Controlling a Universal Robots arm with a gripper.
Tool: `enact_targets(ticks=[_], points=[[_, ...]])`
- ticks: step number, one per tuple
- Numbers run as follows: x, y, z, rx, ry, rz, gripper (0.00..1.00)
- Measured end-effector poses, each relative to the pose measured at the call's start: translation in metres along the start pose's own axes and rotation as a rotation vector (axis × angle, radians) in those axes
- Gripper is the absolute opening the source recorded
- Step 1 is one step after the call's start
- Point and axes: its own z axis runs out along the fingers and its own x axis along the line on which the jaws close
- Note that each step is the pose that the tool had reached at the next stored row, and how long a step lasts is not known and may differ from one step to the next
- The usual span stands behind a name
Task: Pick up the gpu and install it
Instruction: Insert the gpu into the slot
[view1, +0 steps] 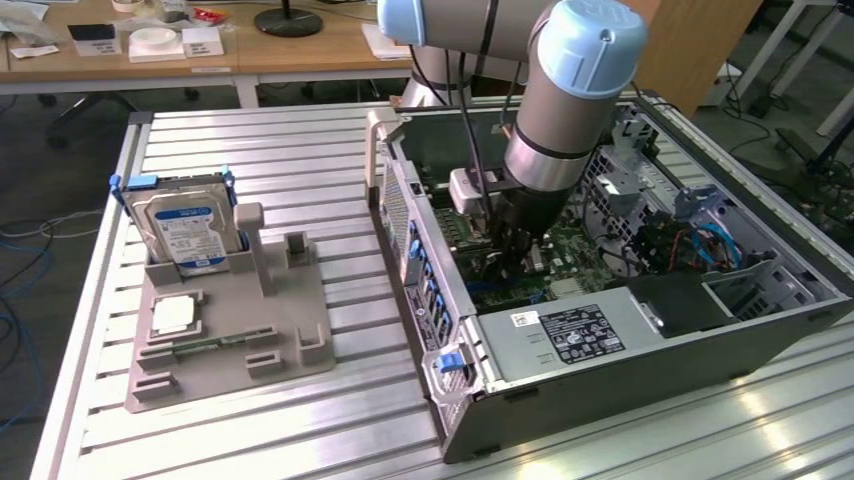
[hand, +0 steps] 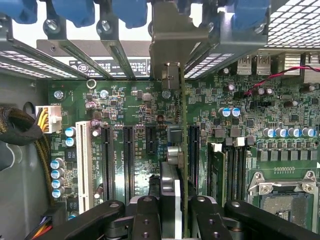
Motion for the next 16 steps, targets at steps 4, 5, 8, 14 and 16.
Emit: enact_targets(ticks=[4, 5, 8, 14, 16], points=[[0.0002, 0.0001, 0.002, -0.0007, 0.0006, 0.0, 0.28], [0.0003, 0.0002, 0.0027, -0.0013, 0.001, 0.0, 0.28], [0.0003, 0.0001, 0.0051, -0.0022, 0.0001, 0.0, 0.28], [-0.0001, -0.0001, 0.0034, -0.0014, -0.0025, 0.0, 0.28], [-0.0001, 0.0, -0.0001, -0.002, -0.0006, 0.0, 0.28]])
